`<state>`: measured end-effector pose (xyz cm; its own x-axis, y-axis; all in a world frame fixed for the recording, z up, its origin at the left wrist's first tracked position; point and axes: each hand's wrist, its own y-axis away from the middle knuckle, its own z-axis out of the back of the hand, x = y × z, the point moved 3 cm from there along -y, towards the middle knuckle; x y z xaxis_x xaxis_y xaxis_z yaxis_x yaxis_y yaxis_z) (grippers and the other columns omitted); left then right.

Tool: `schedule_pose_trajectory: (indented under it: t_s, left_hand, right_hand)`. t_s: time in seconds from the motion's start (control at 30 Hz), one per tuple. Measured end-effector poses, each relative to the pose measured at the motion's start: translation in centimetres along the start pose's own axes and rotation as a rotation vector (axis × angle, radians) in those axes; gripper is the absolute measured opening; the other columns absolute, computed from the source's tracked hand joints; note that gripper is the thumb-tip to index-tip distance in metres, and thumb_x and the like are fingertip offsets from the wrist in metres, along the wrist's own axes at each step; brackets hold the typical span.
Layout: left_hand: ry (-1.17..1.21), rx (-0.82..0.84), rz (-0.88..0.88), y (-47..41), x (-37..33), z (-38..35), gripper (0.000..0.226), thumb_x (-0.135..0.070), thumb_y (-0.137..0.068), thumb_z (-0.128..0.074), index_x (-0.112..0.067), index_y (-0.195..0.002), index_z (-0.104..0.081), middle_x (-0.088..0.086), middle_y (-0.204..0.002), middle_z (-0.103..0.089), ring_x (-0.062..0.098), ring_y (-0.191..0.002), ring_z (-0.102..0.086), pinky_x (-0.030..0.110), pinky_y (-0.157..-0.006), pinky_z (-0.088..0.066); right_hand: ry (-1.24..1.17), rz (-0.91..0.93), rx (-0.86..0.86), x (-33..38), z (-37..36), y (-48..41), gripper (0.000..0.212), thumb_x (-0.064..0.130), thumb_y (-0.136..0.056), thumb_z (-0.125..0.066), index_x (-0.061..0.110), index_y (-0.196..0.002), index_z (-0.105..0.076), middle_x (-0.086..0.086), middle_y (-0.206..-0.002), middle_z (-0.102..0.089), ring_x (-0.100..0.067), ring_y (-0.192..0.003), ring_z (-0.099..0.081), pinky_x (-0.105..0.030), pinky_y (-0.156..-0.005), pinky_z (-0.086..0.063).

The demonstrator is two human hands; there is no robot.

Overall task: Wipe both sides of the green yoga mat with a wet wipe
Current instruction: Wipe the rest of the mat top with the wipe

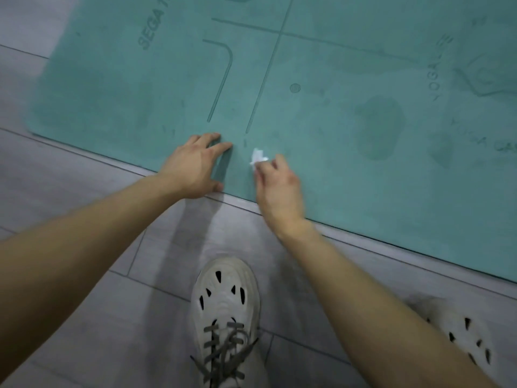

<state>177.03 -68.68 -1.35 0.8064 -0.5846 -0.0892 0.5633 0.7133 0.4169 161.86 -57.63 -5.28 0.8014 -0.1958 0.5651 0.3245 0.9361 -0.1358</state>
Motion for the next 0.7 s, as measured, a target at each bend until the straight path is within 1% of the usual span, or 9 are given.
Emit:
schedule_pose_trajectory:
  t_s: [0.1, 0.17, 0.27, 0.33, 0.43, 0.5, 0.57, 0.63, 0.7]
  left_hand:
    - [0.002, -0.007, -0.014, -0.1, 0.2, -0.2, 0.097, -0.043, -0.082, -0.086, -0.027, -0.163, -0.035, 0.009, -0.167, -0.031, 0.036, -0.147, -0.036, 0.052, -0.118, -0.039]
    - [-0.005, 0.022, -0.013, 0.0, 0.5, -0.4, 0.102, -0.045, -0.081, -0.087, -0.028, -0.165, -0.031, 0.006, -0.171, -0.025, 0.034, -0.15, -0.032, 0.052, -0.12, -0.037]
    - [0.005, 0.016, -0.013, 0.1, 0.6, -0.5, 0.103, -0.044, -0.082, -0.087, -0.03, -0.165, -0.029, 0.005, -0.173, -0.022, 0.033, -0.152, -0.03, 0.051, -0.122, -0.035]
    - [0.016, 0.016, -0.007, 0.0, 0.4, -0.6, 0.103, -0.044, -0.081, -0.088, -0.03, -0.165, -0.03, 0.006, -0.172, -0.023, 0.033, -0.152, -0.029, 0.052, -0.122, -0.035]
    - [0.029, 0.011, 0.006, -0.3, 0.2, -0.5, 0.102, -0.041, -0.079, -0.089, -0.028, -0.163, -0.034, 0.007, -0.169, -0.027, 0.034, -0.15, -0.031, 0.053, -0.12, -0.037]
    - [0.035, -0.009, -0.003, -0.4, 0.1, -0.4, 0.096, -0.039, -0.079, -0.086, -0.025, -0.161, -0.038, 0.01, -0.166, -0.032, 0.037, -0.146, -0.036, 0.054, -0.117, -0.041]
    - [0.024, -0.001, -0.015, -0.5, -0.1, -0.2, 0.095, -0.037, -0.076, -0.087, -0.023, -0.158, -0.042, 0.012, -0.162, -0.036, 0.04, -0.142, -0.039, 0.056, -0.113, -0.043]
    - [0.014, 0.013, 0.005, -0.8, -0.4, 0.3, 0.096, -0.036, -0.07, -0.092, -0.023, -0.153, -0.046, 0.011, -0.156, -0.04, 0.038, -0.138, -0.04, 0.057, -0.109, -0.047]
    - [0.01, 0.032, 0.026, -1.3, -0.8, 0.7, 0.092, -0.038, -0.066, -0.094, -0.025, -0.147, -0.05, 0.008, -0.148, -0.044, 0.035, -0.134, -0.042, 0.055, -0.103, -0.051]
  right_hand:
    - [0.033, 0.327, 0.177, 4.1, -2.4, 2.1, 0.015, 0.013, -0.096, -0.069, 0.008, -0.111, -0.07, -0.012, -0.09, -0.053, -0.037, -0.07, -0.056, -0.042, -0.051, -0.043]
    - [0.067, 0.278, 0.144, 0.9, -0.3, 1.6, 0.01, 0.02, -0.099, -0.069, 0.011, -0.102, -0.071, -0.01, -0.087, -0.051, -0.034, -0.071, -0.054, -0.042, -0.052, -0.044]
    - [0.098, -0.02, -0.016, -5.5, 4.7, 1.8, 0.013, 0.021, -0.102, -0.065, 0.011, -0.103, -0.074, -0.01, -0.091, -0.05, -0.032, -0.069, -0.052, -0.044, -0.058, -0.049]
    - [0.059, -0.146, -0.097, -5.8, 4.8, 2.6, 0.013, 0.015, -0.103, -0.062, 0.008, -0.104, -0.073, -0.01, -0.095, -0.051, -0.033, -0.069, -0.053, -0.047, -0.062, -0.051]
    - [-0.073, 0.022, 0.031, 0.4, -0.4, 3.3, 0.016, 0.002, -0.099, -0.061, 0.007, -0.111, -0.072, -0.011, -0.095, -0.055, -0.036, -0.07, -0.057, -0.048, -0.061, -0.051]
    - [-0.092, 0.189, 0.182, 3.8, -3.0, 3.7, 0.024, 0.005, -0.099, -0.059, 0.008, -0.12, -0.07, -0.012, -0.098, -0.056, -0.038, -0.075, -0.058, -0.049, -0.062, -0.052]
    - [-0.06, 0.266, 0.232, 3.1, -2.2, 3.8, 0.023, 0.01, -0.099, -0.059, 0.011, -0.119, -0.07, -0.01, -0.1, -0.055, -0.035, -0.08, -0.058, -0.046, -0.064, -0.052]
    - [-0.031, 0.21, 0.226, -0.7, 0.5, 3.9, 0.017, 0.008, -0.095, -0.063, 0.01, -0.109, -0.073, -0.009, -0.099, -0.058, -0.033, -0.081, -0.059, -0.043, -0.066, -0.052]
    - [0.023, 0.03, 0.092, -6.2, 4.5, 3.1, 0.015, 0.008, -0.089, -0.06, 0.005, -0.096, -0.073, -0.013, -0.095, -0.06, -0.035, -0.075, -0.06, -0.043, -0.065, -0.052]
